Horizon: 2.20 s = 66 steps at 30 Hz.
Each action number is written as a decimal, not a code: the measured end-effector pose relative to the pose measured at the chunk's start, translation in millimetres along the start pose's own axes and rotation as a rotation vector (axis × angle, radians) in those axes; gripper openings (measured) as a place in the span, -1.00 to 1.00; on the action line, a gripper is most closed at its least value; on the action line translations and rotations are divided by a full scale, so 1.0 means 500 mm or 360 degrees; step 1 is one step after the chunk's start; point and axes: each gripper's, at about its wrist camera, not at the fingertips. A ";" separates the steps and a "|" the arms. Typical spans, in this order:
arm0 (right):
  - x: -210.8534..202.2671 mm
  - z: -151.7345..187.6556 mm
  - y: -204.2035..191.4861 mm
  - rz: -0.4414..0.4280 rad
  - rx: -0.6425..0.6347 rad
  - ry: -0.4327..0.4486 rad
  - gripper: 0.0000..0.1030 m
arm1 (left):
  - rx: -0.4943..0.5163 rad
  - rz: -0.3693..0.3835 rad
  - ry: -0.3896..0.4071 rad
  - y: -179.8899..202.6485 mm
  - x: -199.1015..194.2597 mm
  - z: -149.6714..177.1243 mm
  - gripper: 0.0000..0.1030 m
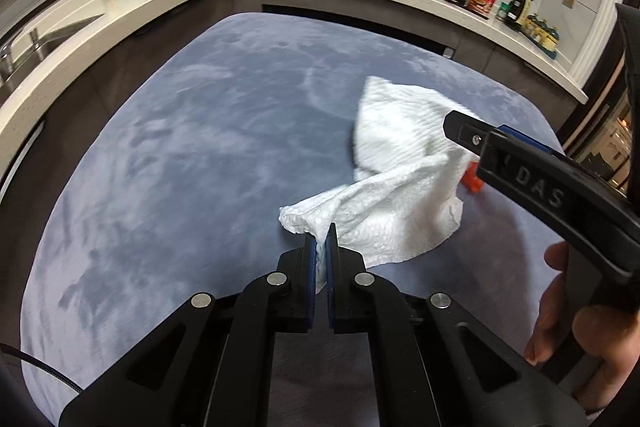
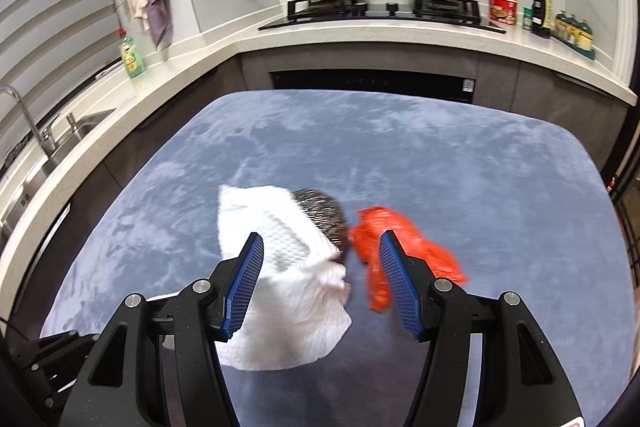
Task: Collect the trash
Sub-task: 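Grasp a white paper towel with the left tool while the right tool grasps another towel, then carry both white paper towels over the trash bin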
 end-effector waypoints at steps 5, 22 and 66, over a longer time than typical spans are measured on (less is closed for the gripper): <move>0.027 0.005 -0.022 -0.0019 -0.0035 -0.0047 -0.20 | -0.0029 -0.0047 -0.0020 -0.028 0.001 0.009 -0.93; -0.163 -0.045 0.091 0.0046 0.0067 0.0219 -0.94 | 0.0022 -0.0016 0.0081 0.047 -0.057 -0.014 -0.93; -0.608 0.183 0.780 0.0885 0.0708 0.0438 -0.94 | 0.0891 0.0772 0.0217 0.924 -0.187 0.078 -0.92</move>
Point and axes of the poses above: each gripper's, at about its wrist camera, not at the fingertips, and x roughly the way its jaws point, y to its right, z to its underside, and after that the axes turned 5 degrees about y, right-handed
